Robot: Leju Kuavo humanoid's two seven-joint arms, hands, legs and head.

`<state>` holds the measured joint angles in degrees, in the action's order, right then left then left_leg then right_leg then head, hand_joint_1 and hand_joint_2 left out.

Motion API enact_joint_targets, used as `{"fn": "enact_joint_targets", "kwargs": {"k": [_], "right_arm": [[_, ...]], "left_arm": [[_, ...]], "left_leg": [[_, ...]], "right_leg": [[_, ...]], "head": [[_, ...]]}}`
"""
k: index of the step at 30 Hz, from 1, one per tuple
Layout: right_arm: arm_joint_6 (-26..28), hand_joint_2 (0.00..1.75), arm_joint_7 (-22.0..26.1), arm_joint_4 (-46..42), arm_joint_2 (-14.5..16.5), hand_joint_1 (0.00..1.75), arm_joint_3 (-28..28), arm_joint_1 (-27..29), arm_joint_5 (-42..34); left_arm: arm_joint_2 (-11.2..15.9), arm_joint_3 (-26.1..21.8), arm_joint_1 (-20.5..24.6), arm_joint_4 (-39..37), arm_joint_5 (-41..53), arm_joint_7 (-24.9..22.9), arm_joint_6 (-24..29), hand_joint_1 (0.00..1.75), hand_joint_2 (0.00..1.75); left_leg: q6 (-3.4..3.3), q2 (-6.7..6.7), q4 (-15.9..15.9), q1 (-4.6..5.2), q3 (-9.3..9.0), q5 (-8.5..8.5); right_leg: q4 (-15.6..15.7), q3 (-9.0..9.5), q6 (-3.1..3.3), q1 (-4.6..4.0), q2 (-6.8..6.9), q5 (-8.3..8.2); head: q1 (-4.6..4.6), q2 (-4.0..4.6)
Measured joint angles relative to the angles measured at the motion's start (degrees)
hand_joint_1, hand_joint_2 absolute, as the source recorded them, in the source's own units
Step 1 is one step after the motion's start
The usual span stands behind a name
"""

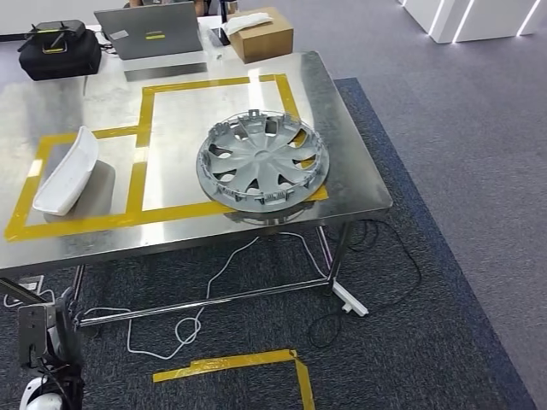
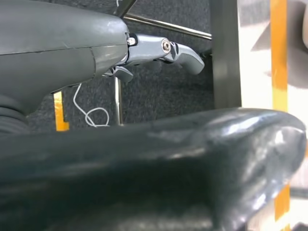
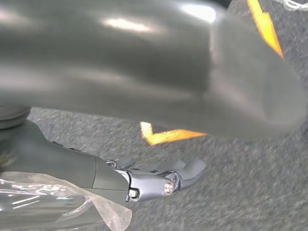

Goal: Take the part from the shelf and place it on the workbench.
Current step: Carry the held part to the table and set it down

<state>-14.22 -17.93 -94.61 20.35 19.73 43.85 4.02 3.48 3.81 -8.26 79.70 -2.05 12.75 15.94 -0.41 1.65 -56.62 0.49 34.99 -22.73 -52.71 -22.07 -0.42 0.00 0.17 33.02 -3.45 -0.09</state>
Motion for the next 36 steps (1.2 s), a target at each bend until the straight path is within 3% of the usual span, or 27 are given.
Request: {"fn": "enact_joint_targets", "kwargs": {"k": [1, 2, 4, 5, 6, 7, 8, 10, 12, 13, 15, 16, 17, 20, 22, 24, 25, 28, 29, 31, 32, 35, 36], "right_arm": [[-0.07, 0.0, -0.02, 0.02, 0.0, 0.0, 0.05, 0.05, 0.09], [-0.2, 0.0, -0.04, 0.05, 0.0, 0.0, 0.12, 0.08, 0.22], [-0.67, 0.0, -0.04, 0.1, 0.0, 0.0, 0.39, 0.01, 0.69], [-0.98, 0.0, -0.04, 0.16, 0.0, 0.0, 0.58, -0.07, 0.95], [-1.32, 0.0, -0.04, 0.26, 0.0, 0.0, 0.82, -0.21, 1.23], [-1.68, 0.0, -0.03, 0.38, 0.0, 0.0, 1.08, -0.4, 1.46], [-2.09, 0.0, 0.04, 0.49, 0.0, 0.0, 1.36, -0.61, 1.68], [-2.9, 0.0, 0.39, 0.68, 0.0, 0.0, 1.96, -1.06, 1.99], [-3.55, 0.0, 0.85, 0.8, 0.0, 0.0, 2.59, -1.57, 2.1], [-3.79, 0.0, 1.05, 0.87, 0.0, 0.0, 2.91, -1.84, 2.13], [-4.22, 0.0, 1.45, 1.25, 0.0, 0.0, 3.67, -2.42, 2.21], [-4.49, 0.0, 1.66, 1.6, 0.0, 0.0, 4.13, -2.75, 2.36], [-4.85, 0.0, 1.82, 2.07, 0.0, 0.0, 4.62, -3.13, 2.62], [-6.17, 0.0, 2.0, 3.58, 0.0, 0.0, 6.06, -4.48, 3.65], [-6.68, 0.0, 2.01, 4.13, 0.0, 0.0, 6.6, -4.99, 4.02], [-6.79, 0.0, 2.02, 4.26, 0.0, 0.0, 6.72, -5.1, 4.1], [-7.02, 0.0, 2.02, 4.63, 0.0, 0.0, 7.1, -5.45, 4.33], [-7.95, 0.0, 2.23, 6.03, 0.0, 0.0, 8.65, -7.25, 5.22], [-8.29, 0.0, 2.33, 6.26, 0.0, 0.0, 8.92, -7.57, 5.45], [-9.26, 0.0, 2.39, 6.73, 0.01, 0.0, 9.42, -7.79, 6.01], [-9.76, 0.0, 2.38, 6.91, 0.01, 0.0, 9.69, -7.81, 6.31], [-11.3, 0.0, 2.39, 7.51, 0.0, 0.0, 10.37, -8.02, 7.02], [-11.8, 0.0, 2.43, 7.73, 0.0, 0.0, 10.56, -8.15, 7.22]], "left_arm": [[-0.03, -0.01, -0.11, -0.11, 0.07, -0.07, -0.05, 0.0, 0.0], [-0.07, -0.06, -0.24, -0.24, 0.12, -0.2, -0.11, 0.0, 0.0], [-0.18, -0.24, -0.56, -0.58, 0.3, -0.65, -0.29, 0.0, 0.0], [-0.25, -0.32, -0.77, -0.82, 0.41, -0.86, -0.38, 0.0, 0.0], [-0.33, -0.37, -1.03, -1.13, 0.52, -1.05, -0.45, 0.0, 0.0], [-0.42, -0.36, -1.29, -1.5, 0.61, -1.21, -0.5, 0.0, 0.0], [-0.49, -0.36, -1.51, -1.95, 0.63, -1.38, -0.51, 0.0, 0.0], [-0.61, -0.36, -1.76, -2.98, 0.45, -1.86, -0.51, 0.0, 0.0], [-0.7, -0.36, -1.9, -4.51, -0.01, -2.51, -0.73, 0.0, 0.0], [-0.73, -0.36, -1.99, -5.52, -0.39, -2.89, -1.01, 0.0, 0.0], [-0.83, -0.33, -2.25, -8.2, -1.61, -3.9, -1.89, 0.0, 0.0], [-0.87, -0.32, -2.37, -9.83, -2.43, -4.4, -2.42, 0.0, 0.0], [-0.92, -0.31, -2.48, -11.69, -3.34, -4.77, -2.94, 0.0, 0.0], [-1.0, -0.03, -2.77, -17.53, -5.31, -4.84, -3.85, 0.0, 0.0], [-1.01, 0.26, -2.82, -19.65, -5.59, -4.69, -3.89, 0.0, 0.0], [-1.01, 0.35, -2.81, -20.14, -5.65, -4.69, -3.88, 0.0, 0.0], [-1.02, 0.67, -2.76, -21.52, -5.71, -4.69, -3.84, 0.0, 0.0], [-1.08, 2.2, -2.18, -27.14, -5.9, -4.61, -3.68, 0.0, 0.0], [-1.05, 2.59, -1.97, -28.03, -5.92, -4.72, -3.64, 0.0, 0.0], [-0.8, 3.53, -1.88, -29.45, -5.89, -5.26, -3.46, 0.0, 0.0], [-0.63, 4.28, -1.98, -30.22, -5.79, -5.67, -3.36, 0.0, 0.0], [-0.1, 7.12, -1.99, -32.99, -5.8, -6.35, -3.16, 0.0, 0.0], [0.02, 8.07, -1.85, -33.96, -5.96, -6.33, -3.14, 0.0, 0.0]], "left_leg": [[0.38, -0.26, -0.62, -0.1, 0.36, -1.17], [0.75, -0.55, -2.23, -0.23, 0.82, -3.54], [1.33, -0.96, -8.54, -0.5, 1.89, -10.11], [1.48, -0.98, -12.23, -0.59, 2.23, -12.2], [1.57, -0.99, -15.04, -0.65, 2.15, -12.7], [1.6, -1.0, -16.29, -0.7, 1.44, -11.73], [1.55, -1.03, -15.62, -0.73, -0.05, -9.91], [1.22, -1.22, -9.18, -0.74, -5.4, -7.44], [0.6, -1.44, -1.6, -0.64, -10.32, -8.26], [0.3, -1.51, 0.58, -0.55, -11.41, -9.0], [-0.38, -1.33, 1.59, -0.59, -10.83, -9.01], [-0.82, -1.17, 1.72, -0.67, -10.2, -8.58], [-1.27, -0.99, 1.79, -0.74, -9.46, -7.95], [-1.98, -0.55, 1.75, -0.56, -7.03, -5.97], [-2.04, -0.43, 1.69, -0.42, -6.02, -5.17], [-2.04, -0.42, 1.66, -0.38, -5.78, -5.0], [-2.02, -0.37, 1.56, -0.19, -4.82, -4.28], [-1.56, -0.32, 0.79, 0.68, -1.39, -0.77], [-1.32, -0.34, 0.63, 0.74, -1.01, 0.04], [-0.76, -0.52, 0.28, 0.61, -0.26, 0.22], [-0.32, -0.73, -0.63, 0.49, 0.13, -1.32], [0.95, -1.13, -9.46, -0.09, 1.71, -10.49], [1.22, -1.14, -13.03, -0.27, 2.03, -12.24]], "right_leg": [[-0.09, -0.69, 0.51, 0.07, 0.07, -0.6], [-0.07, -1.45, 0.94, 0.15, 0.16, -1.32], [-0.23, -3.19, 1.43, 0.09, 0.21, -2.73], [-0.41, -4.2, 1.46, 0.04, 0.21, -3.44], [-0.69, -5.25, 1.42, 0.02, 0.19, -4.09], [-1.12, -6.28, 1.34, 0.02, 0.17, -4.67], [-1.67, -7.34, 1.22, 0.03, 0.14, -5.2], [-2.9, -9.2, 0.84, -0.04, 0.07, -6.02], [-3.84, -10.56, 0.28, -0.21, 0.05, -6.81], [-4.11, -11.08, -0.05, -0.27, 0.05, -7.29], [-4.37, -11.89, -0.77, -0.26, -0.04, -8.04], [-4.86, -12.37, -1.14, -0.21, -0.09, -7.3], [-6.15, -13.02, -1.48, -0.15, -0.14, -5.42], [-15.11, -15.31, -2.15, 0.02, -0.15, 3.02], [-19.29, -15.89, -2.29, 0.04, -0.14, 4.98], [-20.01, -15.92, -2.29, 0.04, -0.14, 4.97], [-18.7, -13.94, -2.02, 0.01, -0.14, 2.98], [-3.08, -0.01, -0.38, -0.62, -0.05, -0.28], [0.76, 2.46, 0.02, -0.83, -0.03, 0.58], [0.9, 1.42, 0.65, -0.66, 0.07, -0.02], [0.84, 0.73, 1.13, -0.55, 0.17, -0.64], [0.56, -1.83, 1.89, -0.45, 0.37, -2.71], [0.25, -2.93, 1.83, -0.44, 0.39, -3.34]], "head": [[0.07, 0.0], [0.14, 0.0], [0.3, 0.0], [0.31, 0.0], [0.31, 0.0], [0.31, 0.0], [0.31, 0.0], [0.33, 0.0], [0.33, 0.0], [0.35, 0.0], [0.38, 0.0], [0.34, 0.0], [0.25, 0.0], [0.08, 0.0], [0.09, 0.0], [0.08, 0.0], [0.09, 0.0], [0.05, 0.0], [0.01, 0.0], [-0.01, 0.0], [0.05, 0.0], [0.37, 0.0], [0.42, 0.0]]}}
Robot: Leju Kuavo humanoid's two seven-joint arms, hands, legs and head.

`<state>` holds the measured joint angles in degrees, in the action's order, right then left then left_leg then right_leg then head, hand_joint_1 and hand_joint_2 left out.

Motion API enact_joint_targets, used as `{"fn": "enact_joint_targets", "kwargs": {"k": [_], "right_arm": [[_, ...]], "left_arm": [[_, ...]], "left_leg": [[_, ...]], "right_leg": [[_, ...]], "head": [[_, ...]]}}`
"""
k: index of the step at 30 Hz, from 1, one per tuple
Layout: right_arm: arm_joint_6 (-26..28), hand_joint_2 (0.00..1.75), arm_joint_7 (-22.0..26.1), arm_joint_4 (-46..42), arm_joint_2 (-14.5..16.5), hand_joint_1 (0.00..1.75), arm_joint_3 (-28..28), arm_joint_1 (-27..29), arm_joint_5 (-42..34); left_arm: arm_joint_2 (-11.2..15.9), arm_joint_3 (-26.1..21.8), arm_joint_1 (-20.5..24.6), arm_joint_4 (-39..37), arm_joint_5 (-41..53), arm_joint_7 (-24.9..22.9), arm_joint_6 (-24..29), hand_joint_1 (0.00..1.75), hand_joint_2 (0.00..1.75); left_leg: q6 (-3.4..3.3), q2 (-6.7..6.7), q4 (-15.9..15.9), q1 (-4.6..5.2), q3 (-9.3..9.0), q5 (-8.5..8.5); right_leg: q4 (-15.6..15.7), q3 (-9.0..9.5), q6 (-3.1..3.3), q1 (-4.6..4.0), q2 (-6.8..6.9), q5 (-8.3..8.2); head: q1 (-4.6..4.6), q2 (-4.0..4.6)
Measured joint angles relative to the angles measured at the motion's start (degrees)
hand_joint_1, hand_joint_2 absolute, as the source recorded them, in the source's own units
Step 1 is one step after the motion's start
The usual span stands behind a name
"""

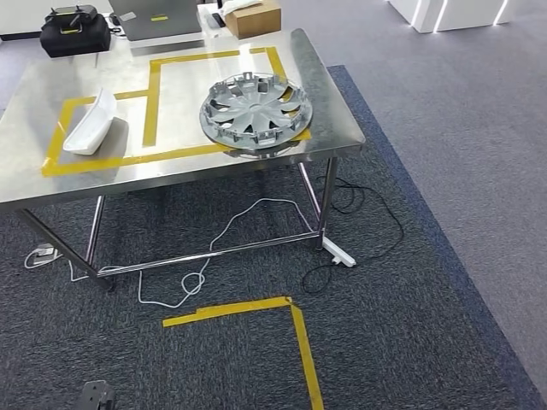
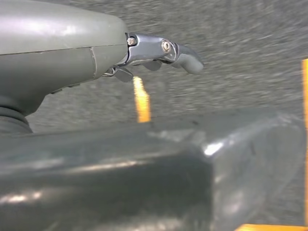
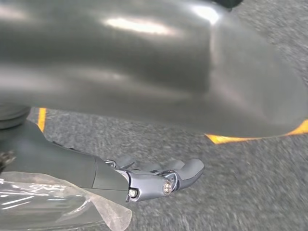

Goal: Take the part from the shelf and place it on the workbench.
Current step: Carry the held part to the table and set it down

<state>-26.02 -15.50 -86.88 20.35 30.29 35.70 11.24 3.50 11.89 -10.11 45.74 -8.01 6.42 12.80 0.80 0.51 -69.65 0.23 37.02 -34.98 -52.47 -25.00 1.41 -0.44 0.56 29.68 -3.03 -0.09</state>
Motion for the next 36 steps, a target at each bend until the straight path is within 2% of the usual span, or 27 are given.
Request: {"fn": "enact_joint_targets", "kwargs": {"k": [1, 2, 3, 5, 7, 8, 10, 11, 13, 15, 16, 17, 18, 19, 20, 22, 23, 24, 26, 27, 28, 30, 31, 32, 33, 34, 36], "right_arm": [[-0.43, 0.0, 0.04, 0.2, 0.0, 0.0, 0.2, -0.18, 0.19], [-0.85, 0.0, 0.07, 0.38, 0.0, 0.0, 0.42, -0.38, 0.44], [-1.26, 0.0, 0.08, 0.53, 0.0, 0.0, 0.65, -0.58, 0.68], [-2.14, 0.0, 0.1, 0.73, 0.0, 0.0, 1.12, -0.9, 1.16], [-3.0, 0.0, 0.24, 0.83, 0.0, 0.0, 1.57, -1.23, 1.65], [-3.46, 0.0, 0.39, 0.88, 0.0, 0.0, 1.85, -1.43, 1.91], [-4.29, 0.0, 0.69, 1.05, 0.0, 0.0, 2.51, -1.71, 2.41], [-4.62, 0.0, 0.78, 1.15, 0.0, 0.0, 2.86, -1.76, 2.61], [-4.96, 0.0, 0.84, 1.39, 0.0, 0.0, 3.35, -1.89, 2.89], [-5.15, 0.0, 0.85, 1.65, 0.0, 0.0, 3.49, -2.24, 2.96], [-5.27, 0.0, 0.85, 1.77, 0.0, 0.0, 3.54, -2.4, 2.96], [-5.43, 0.0, 0.8, 1.87, 0.0, 0.0, 3.57, -2.51, 2.96], [-5.6, 0.0, 0.74, 1.92, 0.0, 0.0, 3.61, -2.55, 2.94], [-5.76, 0.0, 0.64, 1.95, 0.0, 0.0, 3.66, -2.55, 2.89], [-5.88, 0.0, 0.5, 1.9, -0.01, 0.0, 3.72, -2.51, 2.81], [-6.02, 0.0, 0.24, 1.73, -0.02, 0.0, 3.8, -2.34, 2.5], [-6.06, 0.0, 0.12, 1.63, -0.03, 0.0, 3.83, -2.25, 2.34], [-6.09, 0.0, -0.01, 1.57, -0.03, 0.0, 3.83, -2.15, 2.21], [-6.13, 0.0, -0.34, 1.45, -0.01, 0.0, 3.83, -2.05, 1.99], [-6.14, 0.0, -0.54, 1.4, -0.01, 0.0, 3.83, -1.97, 1.9], [-6.18, 0.0, -0.68, 1.38, 0.01, 0.0, 3.83, -1.85, 1.82], [-6.39, 0.0, -0.85, 1.37, 0.0, 0.0, 3.8, -1.65, 1.72], [-6.61, 0.0, -0.9, 1.34, 0.0, 0.0, 3.79, -1.59, 1.63], [-6.85, 0.0, -0.96, 1.3, 0.0, 0.0, 3.78, -1.57, 1.51], [-7.07, 0.0, -1.04, 1.25, 0.0, 0.0, 3.76, -1.54, 1.38], [-7.24, 0.0, -1.12, 1.2, 0.0, 0.0, 3.74, -1.5, 1.28], [-7.38, 0.0, -1.22, 1.03, 0.0, 0.0, 3.68, -1.42, 1.17]], "left_arm": [[0.1, 0.9, 0.15, -0.91, -0.22, 0.05, -0.01, 0.0, 0.0], [0.22, 1.8, 0.28, -1.73, -0.51, 0.11, -0.02, 0.0, 0.0], [0.36, 2.63, 0.39, -2.3, -0.85, 0.16, -0.02, 0.0, 0.0], [0.79, 4.27, 0.71, -2.89, -1.73, 0.16, 0.15, 0.0, 0.0], [1.33, 5.81, 1.15, -2.96, -2.69, -0.02, 0.53, 0.0, 0.0], [1.61, 6.59, 1.34, -2.97, -3.22, -0.22, 0.77, 0.0, 0.0], [2.05, 8.11, 1.55, -2.97, -4.21, -0.68, 1.22, 0.0, 0.0], [2.25, 8.83, 1.64, -2.97, -4.59, -0.84, 1.39, 0.0, 0.0], [2.61, 9.97, 1.76, -2.97, -5.04, -0.95, 1.58, 0.0, 0.0], [2.95, 10.74, 1.76, -2.97, -5.2, -0.96, 1.67, 0.0, 0.0], [3.07, 11.05, 1.75, -2.97, -5.26, -0.98, 1.74, 0.0, 0.0], [3.2, 11.42, 1.74, -2.97, -5.42, -1.04, 1.84, 0.0, 0.0], [3.33, 11.85, 1.74, -2.97, -5.63, -1.13, 1.99, 0.0, 0.0], [3.45, 12.32, 1.76, -2.96, -5.96, -1.24, 2.19, 0.0, 0.0], [3.5, 12.94, 1.79, -2.9, -6.36, -1.33, 2.39, 0.0, 0.0], [3.79, 14.07, 1.91, -2.72, -7.0, -1.42, 2.77, 0.0, 0.0], [3.94, 14.59, 1.94, -2.63, -7.24, -1.44, 2.91, 0.0, 0.0], [4.21, 14.98, 1.92, -2.6, -7.39, -1.46, 3.0, 0.0, 0.0], [4.62, 15.72, 1.7, -2.56, -7.61, -1.53, 3.13, 0.0, 0.0], [4.77, 16.07, 1.57, -2.53, -7.69, -1.59, 3.22, 0.0, 0.0], [4.91, 16.41, 1.54, -2.51, -7.75, -1.63, 3.33, 0.0, 0.0], [5.1, 17.0, 1.65, -2.47, -7.95, -1.66, 3.56, 0.0, 0.0], [5.23, 17.31, 1.65, -2.4, -8.07, -1.63, 3.68, 0.0, 0.0], [5.39, 17.59, 1.54, -2.28, -8.2, -1.62, 3.79, 0.0, 0.0], [5.57, 17.87, 1.36, -2.15, -8.3, -1.61, 3.89, 0.0, 0.0], [5.76, 18.08, 1.17, -1.99, -8.36, -1.61, 3.98, 0.0, 0.0], [6.14, 18.36, 1.03, -1.64, -8.41, -1.61, 4.07, 0.0, 0.0]], "left_leg": [[0.18, 0.0, -2.39, -0.16, -0.19, -0.14], [0.3, 0.0, -3.1, -0.31, -1.07, 0.99], [0.35, -0.01, -1.81, -0.44, -2.79, 2.76], [0.17, -0.11, 5.33, -0.54, -8.22, 4.77], [-0.39, -0.28, 12.34, -0.42, -12.32, 3.88], [-0.73, -0.34, 13.98, -0.28, -12.91, 3.39], [-1.51, -0.22, 14.47, -0.24, -12.0, 3.97], [-2.0, -0.12, 14.51, -0.3, -11.33, 4.55], [-2.75, 0.01, 14.63, -0.4, -9.78, 5.89], [-3.03, -0.12, 14.59, -0.19, -8.12, 7.24], [-3.07, -0.25, 14.55, -0.03, -7.27, 7.93], [-3.1, -0.48, 14.52, 0.15, -6.38, 8.65], [-3.1, -0.82, 14.49, 0.35, -5.5, 9.37], [-3.08, -1.25, 14.47, 0.52, -4.75, 10.07], [-3.0, -1.69, 14.45, 0.66, -4.08, 10.73], [-2.8, -2.74, 14.35, 0.84, -3.11, 12.13], [-2.63, -3.27, 14.35, 0.82, -2.67, 12.82], [-2.41, -3.89, 14.39, 0.79, -2.31, 13.55], [-1.84, -4.24, 14.0, 0.67, -1.54, 13.29], [-1.47, -3.81, 12.62, 0.61, -0.95, 11.5], [-1.11, -3.06, 10.13, 0.46, -0.2, 8.71], [-0.24, -1.68, 2.52, -0.14, 1.47, 3.04], [0.2, -1.34, -0.8, -0.51, 1.8, 1.95], [0.64, -1.08, -2.74, -0.89, 1.48, 2.23], [1.08, -0.83, -2.76, -1.25, 0.31, 3.57], [1.52, -0.38, -0.71, -1.58, -1.79, 5.24], [2.05, 1.6, 6.73, -1.81, -7.1, 6.26]], "right_leg": [[-0.48, -1.13, -0.09, 0.03, 0.02, -0.54], [-1.13, -2.3, -0.2, 0.08, 0.03, -0.99], [-1.88, -3.47, -0.35, 0.14, 0.03, -1.38], [-3.43, -5.62, -0.83, 0.14, -0.01, -2.11], [-4.38, -7.21, -1.47, 0.04, -0.01, -2.99], [-4.53, -7.7, -1.8, 0.03, 0.0, -3.52], [-4.56, -8.33, -2.52, 0.11, -0.06, -4.26], [-5.06, -8.86, -2.89, 0.17, -0.14, -3.45], [-9.2, -10.42, -3.52, 0.34, -0.31, 1.38], [-16.37, -11.85, -3.83, 0.44, -0.34, 6.6], [-19.07, -11.92, -3.83, 0.44, -0.35, 7.32], [-20.2, -11.27, -3.67, 0.42, -0.38, 6.65], [-19.26, -9.68, -3.34, 0.35, -0.55, 4.99], [-16.36, -7.16, -2.77, 0.2, -1.1, 3.19], [-11.91, -3.77, -2.02, -0.11, -2.39, 2.09], [-2.89, 2.28, -1.0, -0.56, -4.61, 2.18], [-0.23, 3.88, -0.91, -0.72, -5.07, 2.72], [0.89, 4.2, -1.02, -0.74, -4.64, 2.83], [1.19, 3.28, -0.75, -0.46, -3.21, 1.97], [1.25, 2.68, -0.36, -0.29, -2.36, 1.36], [1.27, 2.04, -0.05, -0.09, -1.46, 0.83], [0.72, 0.55, 0.05, -0.02, 0.24, 0.17], [0.29, -0.31, -0.16, 0.08, 1.08, -0.1], [-0.25, -1.22, -0.37, 0.24, 1.88, -0.31], [-0.89, -2.12, -0.59, 0.43, 2.62, -0.48], [-1.62, -2.96, -0.84, 0.64, 3.3, -0.58], [-3.19, -4.27, -1.56, 0.82, 4.53, -0.65]], "head": [[-0.01, 0.0], [0.0, 0.0], [0.0, 0.0], [0.03, 0.0], [-0.02, 0.0], [-0.03, 0.0], [0.02, 0.0], [0.0, 0.0], [-0.13, 0.0], [-0.26, 0.0], [-0.25, 0.0], [-0.25, 0.0], [-0.24, 0.0], [-0.22, 0.0], [-0.2, 0.0], [-0.19, 0.0], [-0.18, 0.0], [-0.2, 0.0], [-0.2, 0.0], [-0.1, 0.0], [0.0, 0.0], [0.21, 0.0], [0.2, 0.0], [0.21, 0.0], [0.21, 0.0], [0.22, 0.0], [0.32, 0.0]]}}
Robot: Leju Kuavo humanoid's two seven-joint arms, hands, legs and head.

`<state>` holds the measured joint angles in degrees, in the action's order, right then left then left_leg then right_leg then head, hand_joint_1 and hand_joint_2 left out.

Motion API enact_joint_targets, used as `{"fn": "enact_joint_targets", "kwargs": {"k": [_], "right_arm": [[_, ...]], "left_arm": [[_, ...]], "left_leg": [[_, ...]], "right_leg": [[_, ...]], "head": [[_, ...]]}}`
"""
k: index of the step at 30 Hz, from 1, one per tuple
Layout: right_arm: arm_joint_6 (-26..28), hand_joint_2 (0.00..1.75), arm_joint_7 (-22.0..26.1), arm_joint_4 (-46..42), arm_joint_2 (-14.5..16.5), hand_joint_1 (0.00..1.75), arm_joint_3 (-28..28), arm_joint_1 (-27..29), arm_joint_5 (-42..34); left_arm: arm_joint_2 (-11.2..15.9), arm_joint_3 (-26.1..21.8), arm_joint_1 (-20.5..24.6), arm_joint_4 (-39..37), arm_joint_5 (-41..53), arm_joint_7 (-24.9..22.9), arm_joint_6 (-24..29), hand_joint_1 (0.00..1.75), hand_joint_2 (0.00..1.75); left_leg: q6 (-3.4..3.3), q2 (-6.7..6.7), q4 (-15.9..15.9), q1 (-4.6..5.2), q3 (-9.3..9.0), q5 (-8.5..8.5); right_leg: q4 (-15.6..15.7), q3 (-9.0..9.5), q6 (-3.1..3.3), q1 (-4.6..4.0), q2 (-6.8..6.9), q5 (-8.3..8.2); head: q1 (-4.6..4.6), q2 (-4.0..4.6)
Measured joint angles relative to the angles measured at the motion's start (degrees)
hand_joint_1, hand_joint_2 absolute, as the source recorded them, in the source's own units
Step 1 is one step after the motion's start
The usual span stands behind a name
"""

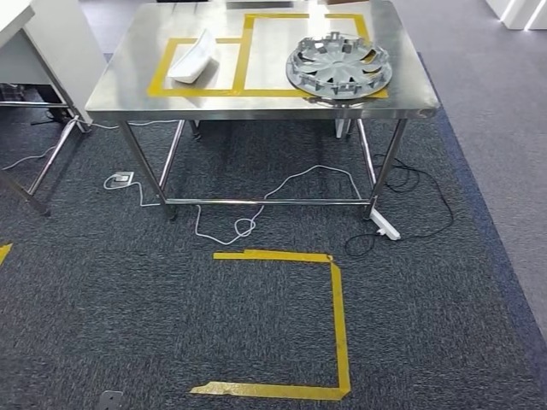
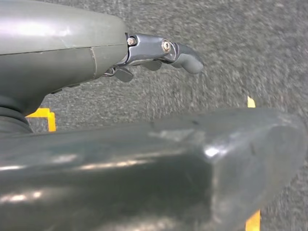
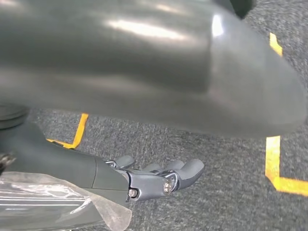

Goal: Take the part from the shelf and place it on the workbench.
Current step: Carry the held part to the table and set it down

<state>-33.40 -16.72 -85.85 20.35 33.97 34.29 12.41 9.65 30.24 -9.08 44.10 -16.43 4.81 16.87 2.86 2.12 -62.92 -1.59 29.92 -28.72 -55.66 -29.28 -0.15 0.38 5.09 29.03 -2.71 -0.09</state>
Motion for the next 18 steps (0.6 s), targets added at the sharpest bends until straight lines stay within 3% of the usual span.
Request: {"fn": "enact_joint_targets", "kwargs": {"k": [2, 4, 6, 7, 9, 10, 11, 12, 13, 15, 16, 18], "right_arm": [[-0.07, 0.0, -0.04, -0.23, 0.0, 0.0, -0.1, 0.03, -0.09], [-0.15, 0.0, -0.07, -0.43, 0.0, 0.0, -0.24, -0.01, -0.16], [-0.31, 0.0, -0.16, -0.61, 0.0, 0.0, -0.34, 0.02, -0.25], [-0.42, 0.0, -0.22, -0.68, 0.0, 0.0, -0.37, 0.11, -0.31], [-0.6, 0.0, -0.34, -0.75, 0.0, 0.0, -0.42, 0.31, -0.37], [-0.7, 0.0, -0.38, -0.75, 0.0, 0.0, -0.43, 0.39, -0.37], [-0.81, 0.0, -0.39, -0.78, 0.0, 0.0, -0.44, 0.45, -0.38], [-0.92, 0.0, -0.43, -0.86, 0.0, 0.0, -0.44, 0.55, -0.41], [-1.07, 0.0, -0.47, -1.04, 0.0, 0.0, -0.44, 0.7, -0.47], [-1.31, 0.0, -0.59, -1.56, 0.0, 0.0, -0.45, 1.0, -0.58], [-1.44, 0.0, -0.64, -1.83, 0.0, 0.0, -0.45, 1.1, -0.66], [-1.61, 0.0, -0.86, -2.18, 0.0, 0.0, -0.46, 1.29, -0.8]], "left_arm": [[0.28, 0.23, 0.03, 0.37, -0.03, 0.03, 0.04, 0.0, 0.0], [0.49, 0.44, -0.21, 0.52, -0.06, 0.07, 0.1, 0.0, 0.0], [0.62, 0.71, -0.57, 0.74, -0.25, 0.05, 0.29, 0.0, 0.0], [0.65, 0.87, -0.62, 0.9, -0.33, 0.02, 0.39, 0.0, 0.0], [0.7, 1.17, -0.6, 1.19, -0.43, -0.03, 0.51, 0.0, 0.0], [0.75, 1.28, -0.64, 1.27, -0.44, -0.03, 0.52, 0.0, 0.0], [0.8, 1.37, -0.73, 1.35, -0.45, -0.03, 0.55, 0.0, 0.0], [0.85, 1.49, -0.85, 1.43, -0.5, -0.03, 0.58, 0.0, 0.0], [0.92, 1.66, -0.96, 1.54, -0.6, -0.03, 0.61, 0.0, 0.0], [0.99, 2.07, -1.07, 1.93, -0.86, -0.03, 0.74, 0.0, 0.0], [1.06, 2.22, -1.07, 2.16, -0.97, -0.03, 0.79, 0.0, 0.0], [1.2, 2.5, -1.05, 2.46, -1.17, -0.03, 0.89, 0.0, 0.0]], "left_leg": [[-0.55, 1.34, 5.15, 0.27, -2.71, -1.29], [-1.82, 0.74, 6.0, 0.43, -2.38, -1.63], [-3.03, -0.05, 6.22, 0.38, -1.7, -1.08], [-3.58, -0.48, 6.32, 0.39, -1.25, -0.65], [-4.24, -1.52, 6.29, 0.63, -0.12, 0.19], [-4.38, -2.13, 6.27, 0.81, 0.43, 0.63], [-4.43, -2.72, 6.26, 1.0, 0.88, 1.02], [-4.44, -3.4, 6.24, 1.18, 1.26, 1.41], [-4.41, -4.1, 6.24, 1.33, 1.54, 1.78], [-4.23, -5.54, 6.16, 1.59, 2.05, 2.46], [-4.02, -6.2, 6.07, 1.66, 2.38, 2.8], [-3.38, -7.4, 5.98, 1.61, 3.02, 3.44]], "right_leg": [[-1.12, -0.71, -0.87, -0.12, 1.09, -0.2], [-1.42, -1.03, -1.64, -0.14, 1.96, -0.53], [-2.76, -1.88, -2.33, 0.09, 0.21, 0.86], [-5.03, -2.87, -2.54, 0.19, -1.45, 2.68], [-12.5, -5.75, -2.65, 0.27, -4.27, 7.24], [-15.84, -6.87, -2.56, 0.24, -4.72, 8.75], [-17.56, -7.21, -2.38, 0.19, -4.9, 9.27], [-16.92, -6.37, -2.09, 0.12, -5.04, 8.64], [-13.82, -4.32, -1.67, 0.02, -5.4, 7.04], [-4.96, 0.84, -0.54, -0.17, -7.69, 3.82], [-1.65, 2.57, -0.19, -0.23, -8.75, 3.05], [0.61, 3.42, 0.05, -0.31, -9.28, 3.0]], "head": [[0.05, 0.0], [0.02, 0.0], [-0.11, 0.0], [-0.2, 0.0], [-0.38, 0.0], [-0.39, 0.0], [-0.4, 0.0], [-0.39, 0.0], [-0.39, 0.0], [-0.37, 0.0], [-0.36, 0.0], [-0.33, 0.0]]}}
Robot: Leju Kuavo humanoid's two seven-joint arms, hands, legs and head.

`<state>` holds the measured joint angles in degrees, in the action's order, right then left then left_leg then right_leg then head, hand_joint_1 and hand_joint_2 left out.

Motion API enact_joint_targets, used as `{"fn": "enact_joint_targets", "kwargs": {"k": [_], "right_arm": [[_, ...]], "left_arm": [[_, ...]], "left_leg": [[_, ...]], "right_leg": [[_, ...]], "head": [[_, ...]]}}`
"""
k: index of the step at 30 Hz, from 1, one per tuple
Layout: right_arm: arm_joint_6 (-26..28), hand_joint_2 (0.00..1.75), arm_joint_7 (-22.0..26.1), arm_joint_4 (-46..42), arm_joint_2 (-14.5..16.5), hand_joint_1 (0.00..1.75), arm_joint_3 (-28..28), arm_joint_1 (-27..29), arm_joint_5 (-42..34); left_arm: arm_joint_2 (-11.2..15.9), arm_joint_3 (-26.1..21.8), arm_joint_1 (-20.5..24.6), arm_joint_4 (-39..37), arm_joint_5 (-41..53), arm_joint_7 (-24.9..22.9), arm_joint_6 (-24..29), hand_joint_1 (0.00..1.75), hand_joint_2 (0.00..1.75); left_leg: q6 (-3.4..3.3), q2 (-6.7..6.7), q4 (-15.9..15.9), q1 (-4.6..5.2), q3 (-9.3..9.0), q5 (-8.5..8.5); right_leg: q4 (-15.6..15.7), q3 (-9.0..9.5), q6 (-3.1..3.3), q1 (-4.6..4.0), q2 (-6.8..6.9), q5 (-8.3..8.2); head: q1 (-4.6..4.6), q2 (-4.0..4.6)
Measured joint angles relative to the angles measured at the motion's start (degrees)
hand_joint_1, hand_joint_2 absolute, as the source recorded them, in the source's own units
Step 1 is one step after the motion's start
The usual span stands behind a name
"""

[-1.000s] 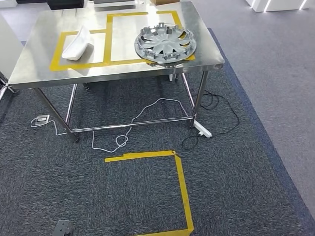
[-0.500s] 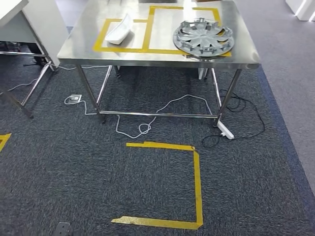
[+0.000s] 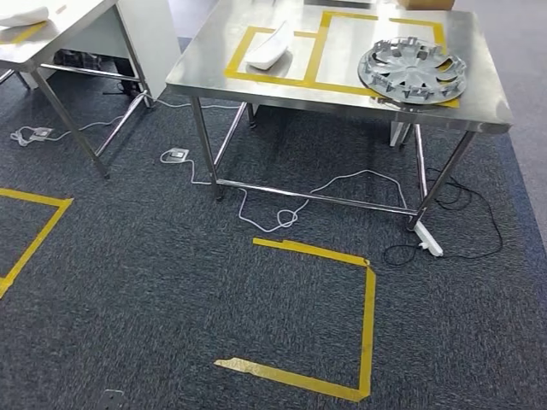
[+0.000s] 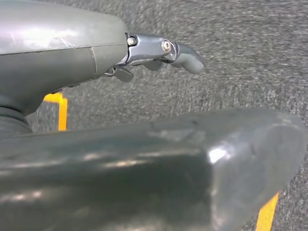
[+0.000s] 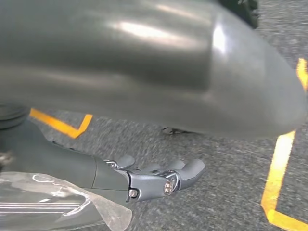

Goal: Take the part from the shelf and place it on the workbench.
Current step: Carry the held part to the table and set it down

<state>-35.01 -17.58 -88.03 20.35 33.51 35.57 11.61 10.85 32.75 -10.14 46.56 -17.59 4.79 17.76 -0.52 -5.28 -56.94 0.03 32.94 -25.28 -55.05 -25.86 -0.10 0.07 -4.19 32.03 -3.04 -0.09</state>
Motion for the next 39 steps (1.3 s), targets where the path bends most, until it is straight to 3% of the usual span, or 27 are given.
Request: {"fn": "enact_joint_targets", "kwargs": {"k": [2, 3, 4, 6, 8, 9, 10, 11, 13, 15, 16, 17, 19, 21, 22, 23, 24, 25, 26, 28, 30, 32, 33, 34, 36, 38, 39], "right_arm": [[-0.08, 0.0, -0.33, -0.41, 0.0, 0.0, -0.02, 0.21, -0.27], [-0.1, 0.0, -0.48, -0.69, 0.0, 0.0, -0.02, 0.35, -0.43], [-0.12, 0.0, -0.59, -0.93, 0.0, 0.0, -0.02, 0.53, -0.55], [-0.2, 0.0, -0.73, -1.22, 0.0, 0.0, -0.02, 0.99, -0.65], [-0.3, 0.0, -0.81, -1.34, 0.0, 0.0, -0.02, 1.24, -0.7], [-0.33, 0.0, -0.85, -1.42, 0.0, 0.0, -0.03, 1.27, -0.74], [-0.37, 0.0, -0.91, -1.5, 0.0, 0.0, -0.04, 1.29, -0.78], [-0.39, 0.0, -0.96, -1.56, 0.0, 0.0, -0.07, 1.29, -0.8], [-0.45, 0.0, -1.03, -1.75, 0.0, 0.0, -0.14, 1.32, -0.82], [-0.46, 0.0, -1.06, -2.01, 0.0, 0.0, -0.21, 1.31, -0.84], [-0.46, 0.0, -1.06, -2.15, 0.0, 0.0, -0.26, 1.31, -0.84], [-0.46, 0.0, -1.07, -2.3, 0.0, 0.0, -0.28, 1.29, -0.84], [-0.46, 0.0, -1.04, -2.53, 0.0, 0.0, -0.34, 1.35, -0.87], [-0.46, 0.0, -1.09, -2.56, 0.0, 0.0, -0.4, 1.49, -0.87], [-0.46, 0.0, -1.12, -2.55, 0.0, 0.0, -0.43, 1.54, -0.85], [-0.46, 0.0, -1.15, -2.54, 0.0, 0.0, -0.44, 1.59, -0.84], [-0.45, 0.0, -1.16, -2.54, 0.0, 0.0, -0.46, 1.6, -0.89], [-0.44, 0.0, -1.18, -2.54, 0.0, 0.0, -0.47, 1.61, -0.97], [-0.42, 0.0, -1.2, -2.55, 0.0, 0.0, -0.48, 1.62, -1.08], [-0.39, 0.0, -1.25, -2.56, 0.0, 0.0, -0.48, 1.69, -1.32], [-0.38, 0.0, -1.34, -2.6, 0.0, 0.0, -0.51, 1.83, -1.45], [-0.4, 0.0, -1.42, -2.78, -0.01, 0.0, -0.56, 1.88, -1.44], [-0.42, 0.0, -1.41, -2.89, -0.01, 0.0, -0.57, 1.89, -1.4], [-0.43, 0.0, -1.39, -2.98, -0.02, 0.0, -0.57, 1.93, -1.36], [-0.43, 0.0, -1.88, -3.03, -0.02, 0.0, -0.6, 2.18, -1.38], [-0.28, 0.0, -2.89, -3.1, -0.03, 0.0, -0.65, 2.33, -1.65], [-0.17, 0.0, -3.32, -3.17, -0.03, 0.0, -0.66, 2.3, -1.8]], "left_arm": [[0.26, 0.43, -0.21, 0.11, -0.53, 0.0, 0.16, 0.0, 0.0], [0.4, 0.73, -0.32, 0.16, -0.88, 0.0, 0.28, 0.0, 0.0], [0.55, 0.98, -0.36, 0.21, -1.15, 0.0, 0.42, 0.0, 0.0], [0.74, 1.41, -0.23, 0.32, -1.49, 0.01, 0.61, 0.0, 0.0], [0.83, 1.78, -0.17, 0.36, -1.74, 0.04, 0.67, 0.0, 0.0], [0.85, 1.96, -0.22, 0.37, -1.88, 0.05, 0.68, 0.0, 0.0], [0.87, 2.09, -0.28, 0.37, -1.98, 0.09, 0.71, 0.0, 0.0], [0.91, 2.17, -0.32, 0.37, -2.06, 0.13, 0.73, 0.0, 0.0], [0.97, 2.25, -0.19, 0.38, -2.13, 0.24, 0.77, 0.0, 0.0], [1.03, 2.38, -0.16, 0.39, -2.14, 0.33, 0.79, 0.0, 0.0], [1.07, 2.48, -0.26, 0.39, -2.14, 0.37, 0.8, 0.0, 0.0], [1.09, 2.58, -0.35, 0.39, -2.14, 0.38, 0.8, 0.0, 0.0], [1.12, 2.71, -0.33, 0.39, -2.14, 0.41, 0.82, 0.0, 0.0], [1.14, 2.77, -0.13, 0.4, -2.14, 0.47, 0.86, 0.0, 0.0], [1.15, 2.83, -0.09, 0.4, -2.15, 0.5, 0.89, 0.0, 0.0], [1.15, 2.91, -0.1, 0.4, -2.19, 0.54, 0.89, 0.0, 0.0], [1.15, 3.0, -0.14, 0.39, -2.24, 0.6, 0.89, 0.0, 0.0], [1.15, 3.09, -0.16, 0.39, -2.32, 0.69, 0.89, 0.0, 0.0], [1.15, 3.17, -0.12, 0.39, -2.4, 0.79, 0.89, 0.0, 0.0], [1.15, 3.42, 0.15, 0.39, -2.63, 0.97, 0.89, 0.0, 0.0], [1.19, 3.73, 0.5, 0.39, -2.83, 1.14, 0.89, 0.0, 0.0], [1.29, 4.09, 0.62, 0.38, -2.98, 1.41, 0.87, 0.0, 0.0], [1.32, 4.33, 0.64, 0.37, -3.13, 1.61, 0.87, 0.0, 0.0], [1.33, 4.55, 0.73, 0.37, -3.29, 1.82, 0.84, 0.0, 0.0], [1.31, 5.01, 1.24, 0.29, -3.76, 2.4, 0.75, 0.0, 0.0], [1.26, 5.73, 1.91, 0.0, -4.35, 3.08, 0.61, 0.0, 0.0], [1.22, 6.13, 2.14, -0.23, -4.61, 3.38, 0.54, 0.0, 0.0]], "left_leg": [[0.71, -0.72, -0.17, -0.15, 0.46, 0.25], [1.0, -0.08, -1.05, -0.14, 0.88, -0.52], [1.27, 1.08, -3.04, -0.13, 1.69, -2.13], [1.84, 3.73, -10.02, -0.31, 4.18, -6.84], [2.41, 4.7, -15.65, -0.65, 5.53, -9.5], [2.59, 4.95, -15.62, -0.81, 4.79, -9.21], [2.67, 5.28, -13.24, -0.93, 2.96, -7.94], [2.66, 6.08, -9.31, -1.0, 0.38, -6.26], [2.03, 8.45, -2.09, -0.76, -3.75, -4.35], [1.06, 9.25, 0.19, -0.43, -4.57, -4.18], [0.58, 8.58, 0.24, -0.38, -4.3, -3.92], [0.15, 8.11, 0.39, -0.41, -4.14, -3.66], [-0.76, 7.06, 0.76, -0.57, -3.79, -3.04], [-1.3, 5.85, 0.86, -0.63, -3.2, -2.55], [-1.39, 5.13, 0.84, -0.59, -2.88, -2.37], [-1.38, 4.45, 0.81, -0.56, -2.69, -2.23], [-1.32, 3.71, 0.78, -0.53, -2.58, -2.12], [-1.22, 2.95, 0.73, -0.53, -2.57, -2.03], [-1.11, 2.18, 0.67, -0.54, -2.57, -1.97], [-0.74, 0.71, 0.35, -0.44, -2.32, -1.85], [0.02, -0.66, 0.08, -0.43, -1.61, -1.57], [0.89, -1.89, -0.01, -0.64, -0.99, -1.22], [1.19, -1.45, -0.49, -0.66, -0.64, -1.54], [1.42, -0.29, -1.82, -0.62, 0.01, -2.53], [1.83, 3.07, -7.9, -0.54, 2.68, -6.4], [2.18, 4.6, -14.82, -0.64, 5.41, -9.7], [2.24, 4.86, -16.07, -0.68, 5.64, -9.9]], "right_leg": [[0.41, -0.06, 0.25, 0.09, 1.3, -0.54], [0.67, -0.08, 0.56, 0.18, 2.04, -0.9], [0.93, -0.15, 0.84, 0.31, 2.88, -1.23], [1.0, -0.39, 1.13, 0.24, 4.69, -1.49], [0.78, -0.68, 1.09, 0.15, 6.53, -1.55], [0.61, -0.82, 1.02, 0.13, 7.36, -1.54], [0.44, -0.9, 0.92, 0.13, 8.12, -1.5], [0.26, -0.93, 0.78, 0.13, 8.83, -1.41], [-0.1, -0.91, 0.24, -0.16, 10.08, -1.14], [-0.31, -0.68, -0.42, -0.44, 11.11, -1.03], [-0.32, -0.48, -0.72, -0.4, 11.58, -1.09], [-0.4, -0.45, -1.04, -0.29, 11.68, -0.95], [-2.78, -1.58, -1.65, -0.03, 9.25, 1.02], [-10.0, -4.94, -1.99, 0.18, 5.62, 5.04], [-14.19, -6.9, -2.05, 0.25, 4.72, 6.68], [-17.01, -8.25, -2.05, 0.27, 4.39, 7.35], [-17.77, -8.66, -2.01, 0.27, 4.26, 6.87], [-15.93, -7.85, -1.93, 0.29, 4.09, 5.17], [-12.12, -6.08, -1.81, 0.35, 3.45, 2.83], [-4.06, -2.53, -1.52, 0.66, 0.28, -0.41], [-0.95, -1.36, -1.27, 0.78, -1.68, -0.74], [-0.73, -1.36, -0.71, 0.74, -0.43, -0.9], [-0.59, -1.26, -0.28, 0.79, 0.4, -1.12], [-0.4, -1.27, 0.1, 0.88, 1.31, -1.34], [-0.26, -1.45, 0.54, 0.8, 3.35, -1.5], [-0.31, -1.73, 0.65, 0.57, 5.45, -1.43], [-0.33, -1.75, 0.66, 0.49, 6.39, -1.4]], "head": [[0.01, 0.0], [0.15, 0.0], [0.37, 0.0], [0.73, 0.0], [0.77, 0.0], [0.8, 0.0], [0.8, 0.0], [0.81, 0.0], [0.74, 0.0], [0.55, 0.0], [0.46, 0.0], [0.47, 0.0], [0.28, 0.0], [0.03, 0.0], [0.03, 0.0], [0.04, 0.0], [0.05, 0.0], [0.04, 0.0], [0.03, 0.0], [0.06, 0.0], [0.11, 0.0], [0.12, 0.0], [0.12, 0.0], [0.32, 0.0], [0.61, 0.0], [0.71, 0.0], [0.73, 0.0]]}}
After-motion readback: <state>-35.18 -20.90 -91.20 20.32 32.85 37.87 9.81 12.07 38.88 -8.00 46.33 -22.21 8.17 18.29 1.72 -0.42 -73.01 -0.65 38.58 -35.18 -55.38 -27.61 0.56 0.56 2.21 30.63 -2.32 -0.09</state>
